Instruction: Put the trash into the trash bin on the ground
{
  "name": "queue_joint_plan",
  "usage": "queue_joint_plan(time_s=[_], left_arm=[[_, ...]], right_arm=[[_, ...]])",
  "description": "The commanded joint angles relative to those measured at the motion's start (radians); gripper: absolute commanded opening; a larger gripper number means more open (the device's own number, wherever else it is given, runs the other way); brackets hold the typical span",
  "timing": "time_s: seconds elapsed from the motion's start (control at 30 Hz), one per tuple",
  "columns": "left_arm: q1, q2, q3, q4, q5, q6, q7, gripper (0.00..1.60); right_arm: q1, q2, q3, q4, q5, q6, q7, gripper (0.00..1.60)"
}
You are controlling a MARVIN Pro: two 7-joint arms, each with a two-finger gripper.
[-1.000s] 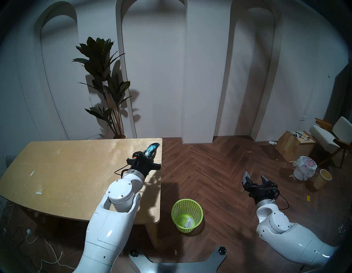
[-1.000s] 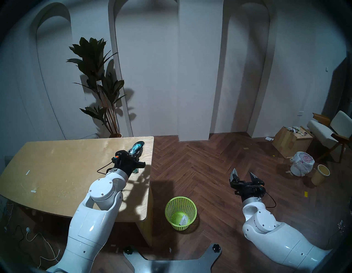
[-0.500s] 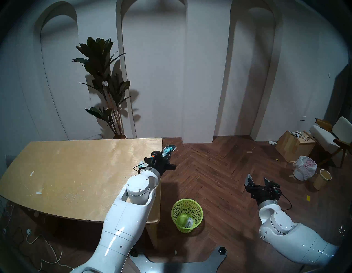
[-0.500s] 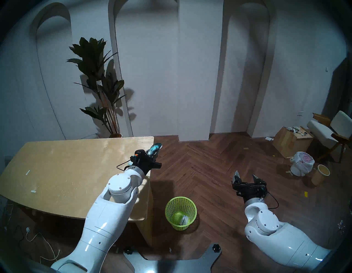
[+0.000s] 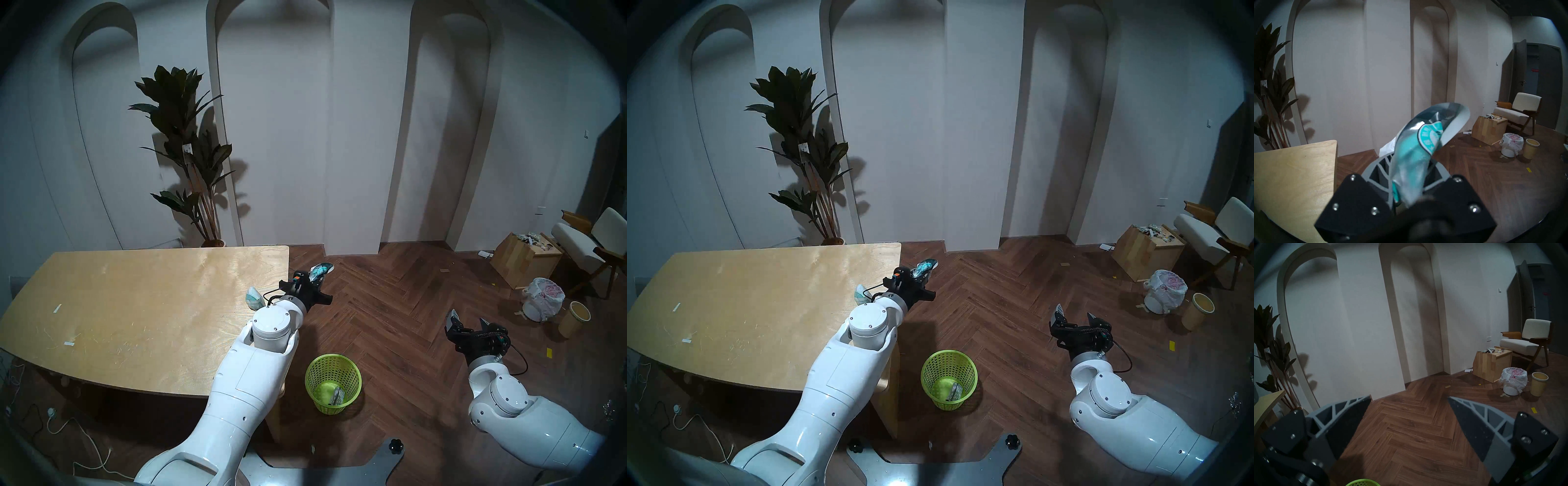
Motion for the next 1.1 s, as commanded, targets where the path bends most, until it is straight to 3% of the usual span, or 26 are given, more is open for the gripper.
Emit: queue_joint_plan(time_s=[0.0,0.23,0.27,0.33,0.53,0.57,0.83,1.07], left_arm=[[-0.121,-0.044,0.003,0.086,0.023,-0.053,-0.001,0.00],[-0.158,-0.060,0.012,0.162,0.035,-0.092,0.003,0.00],[-0.157,-0.061,0.013,0.164,0.036,-0.093,0.004,0.21],[-0.159,-0.066,0.012,0.175,0.033,-0.098,0.003,0.28],[-0.126,-0.092,-0.003,0.152,0.027,-0.052,0.048,0.00],[-0.109,-0.099,-0.008,0.128,0.020,-0.019,0.056,0.00],[-0.070,-0.094,0.033,0.080,0.014,0.021,0.122,0.08],[-0.070,-0.098,0.035,0.085,0.009,0.021,0.134,0.14]], right_arm=[[-0.020,0.026,0.027,-0.029,0.008,-0.019,0.005,1.60],[-0.032,0.037,0.038,-0.034,0.030,-0.023,0.007,1.60],[-0.032,0.038,0.039,-0.034,0.032,-0.023,0.009,1.60],[-0.032,0.040,0.040,-0.034,0.037,-0.022,0.012,1.60],[-0.028,0.042,0.041,-0.034,0.051,-0.019,0.022,1.60],[-0.026,0.041,0.040,-0.033,0.053,-0.017,0.023,1.60],[-0.010,0.039,0.032,-0.032,0.058,-0.014,0.038,1.60],[-0.010,0.037,0.033,-0.034,0.057,-0.015,0.035,1.60]])
